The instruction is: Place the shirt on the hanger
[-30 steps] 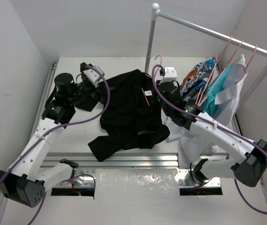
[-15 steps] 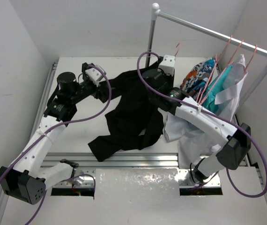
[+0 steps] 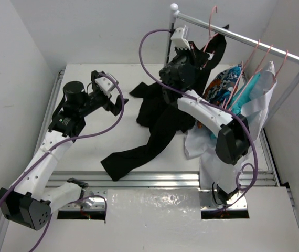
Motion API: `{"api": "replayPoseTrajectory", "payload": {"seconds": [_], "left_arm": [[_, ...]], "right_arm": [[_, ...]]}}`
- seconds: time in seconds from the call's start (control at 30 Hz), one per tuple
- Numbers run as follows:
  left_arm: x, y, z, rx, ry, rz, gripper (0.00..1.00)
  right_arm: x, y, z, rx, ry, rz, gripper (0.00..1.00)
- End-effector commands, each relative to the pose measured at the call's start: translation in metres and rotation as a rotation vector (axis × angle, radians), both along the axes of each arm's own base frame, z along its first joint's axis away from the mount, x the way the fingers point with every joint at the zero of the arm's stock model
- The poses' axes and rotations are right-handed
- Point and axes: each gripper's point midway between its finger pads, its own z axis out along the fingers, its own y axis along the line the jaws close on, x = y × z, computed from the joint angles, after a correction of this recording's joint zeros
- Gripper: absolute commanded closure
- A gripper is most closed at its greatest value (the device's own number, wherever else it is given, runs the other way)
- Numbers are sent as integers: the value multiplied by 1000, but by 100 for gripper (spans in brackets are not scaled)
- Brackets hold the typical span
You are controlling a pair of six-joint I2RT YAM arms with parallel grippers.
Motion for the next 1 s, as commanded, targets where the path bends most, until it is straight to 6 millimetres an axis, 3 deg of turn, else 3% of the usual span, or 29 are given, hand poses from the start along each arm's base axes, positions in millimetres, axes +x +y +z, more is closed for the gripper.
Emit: {"api": "replayPoseTrajectory", "payload": {"seconds": [0.0, 0.27, 0.57, 0.97], "left_arm": [[-6, 1, 26, -23, -68, -9, 2], [-4, -3, 27, -31, -67, -23, 2], [-9, 0, 26, -23, -68, -21, 2], [-9, -1, 23, -16, -75, -28, 2]], "right_arm": [[-44, -33, 17, 272, -209, -75, 100], [-48, -51, 22, 231, -200, -106, 100], [-28, -58, -24, 193, -98, -172, 100], [-31, -47, -35, 189, -82, -142, 100]]}}
